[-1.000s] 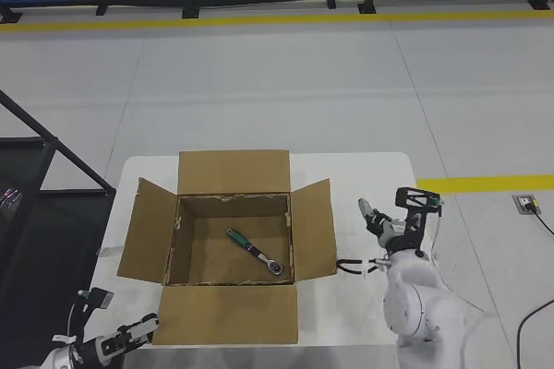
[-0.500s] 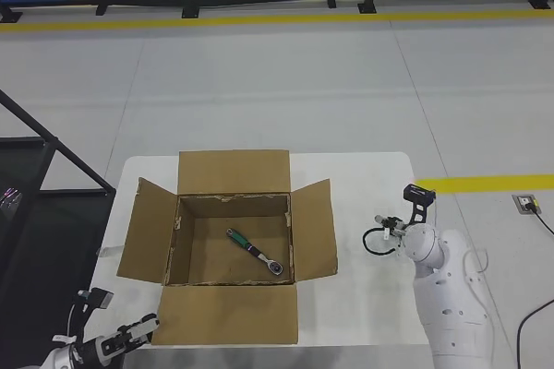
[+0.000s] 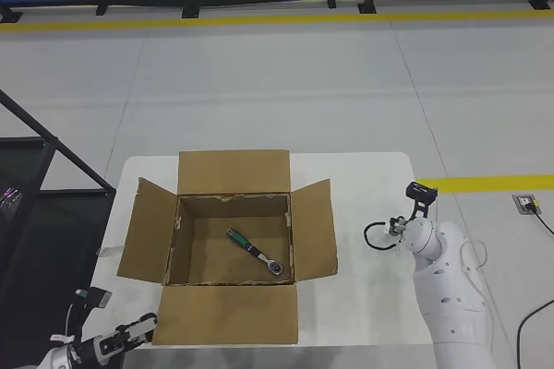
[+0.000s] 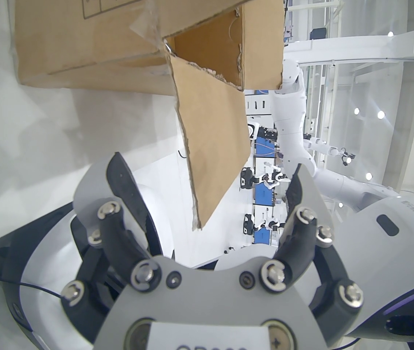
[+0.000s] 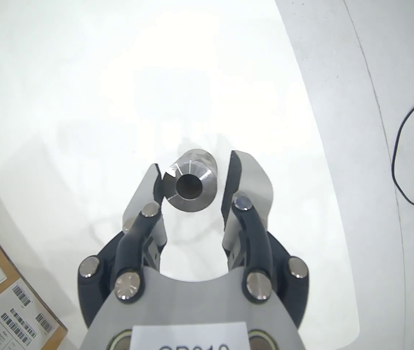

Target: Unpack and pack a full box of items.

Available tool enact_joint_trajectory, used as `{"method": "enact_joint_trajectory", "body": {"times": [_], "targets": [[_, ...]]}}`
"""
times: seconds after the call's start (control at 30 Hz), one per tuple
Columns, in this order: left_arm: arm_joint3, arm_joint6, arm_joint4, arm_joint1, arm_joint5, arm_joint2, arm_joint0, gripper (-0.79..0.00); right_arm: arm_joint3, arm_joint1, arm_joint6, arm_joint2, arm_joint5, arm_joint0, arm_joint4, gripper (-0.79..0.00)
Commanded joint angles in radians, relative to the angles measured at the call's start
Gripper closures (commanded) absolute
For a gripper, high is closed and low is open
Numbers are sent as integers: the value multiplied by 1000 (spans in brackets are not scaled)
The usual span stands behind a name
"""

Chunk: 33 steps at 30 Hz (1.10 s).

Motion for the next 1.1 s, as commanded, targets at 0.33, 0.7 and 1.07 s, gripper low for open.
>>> {"method": "enact_joint_trajectory", "body": {"times": [0.33,0.7,1.07], "targets": [[1,-5,-3,-1,-2,-1,-2,-785,-502,-8,-85,-70,49,-190,36,0],[6,1,-31,-3,-22,-3,6,-785,-1111,-21,-215,-390,-61,-445,-43,0],[42,10,-104,-7,-44,-32,23,-785,-845,-64,20,-736,-244,-151,0,0]]}}
